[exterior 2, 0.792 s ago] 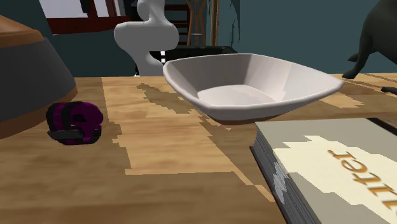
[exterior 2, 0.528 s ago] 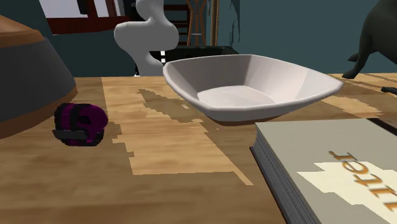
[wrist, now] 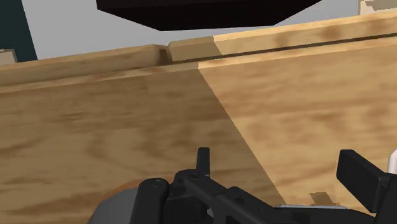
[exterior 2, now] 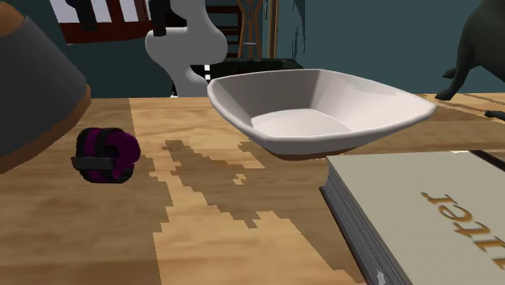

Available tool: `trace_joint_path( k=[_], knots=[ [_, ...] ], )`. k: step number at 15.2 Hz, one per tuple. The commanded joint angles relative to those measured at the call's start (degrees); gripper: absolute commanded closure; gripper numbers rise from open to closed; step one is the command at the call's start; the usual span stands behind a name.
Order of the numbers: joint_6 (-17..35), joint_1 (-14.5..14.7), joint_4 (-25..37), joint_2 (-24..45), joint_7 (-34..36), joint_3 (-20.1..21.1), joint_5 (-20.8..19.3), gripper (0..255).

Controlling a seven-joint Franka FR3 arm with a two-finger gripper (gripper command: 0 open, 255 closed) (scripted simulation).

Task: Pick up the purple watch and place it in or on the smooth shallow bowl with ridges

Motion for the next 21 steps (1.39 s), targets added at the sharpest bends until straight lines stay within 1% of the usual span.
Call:
trace_joint_path(
  k=[1, 7, 13, 21],
  knots=[
    [0.68, -0.14, 3.33, 4.87, 1.65, 0.79, -0.18, 0],
    [0.35, -0.07, 17.07, 19.69, 6.33, 2.55, -1.97, 0],
    [-2.84, 1.18, 33.73, 34.57, 10.30, 3.17, -4.36, 0],
    [3.12, 0.96, 27.40, 34.19, 10.34, 3.00, -4.35, 0]
  ],
)
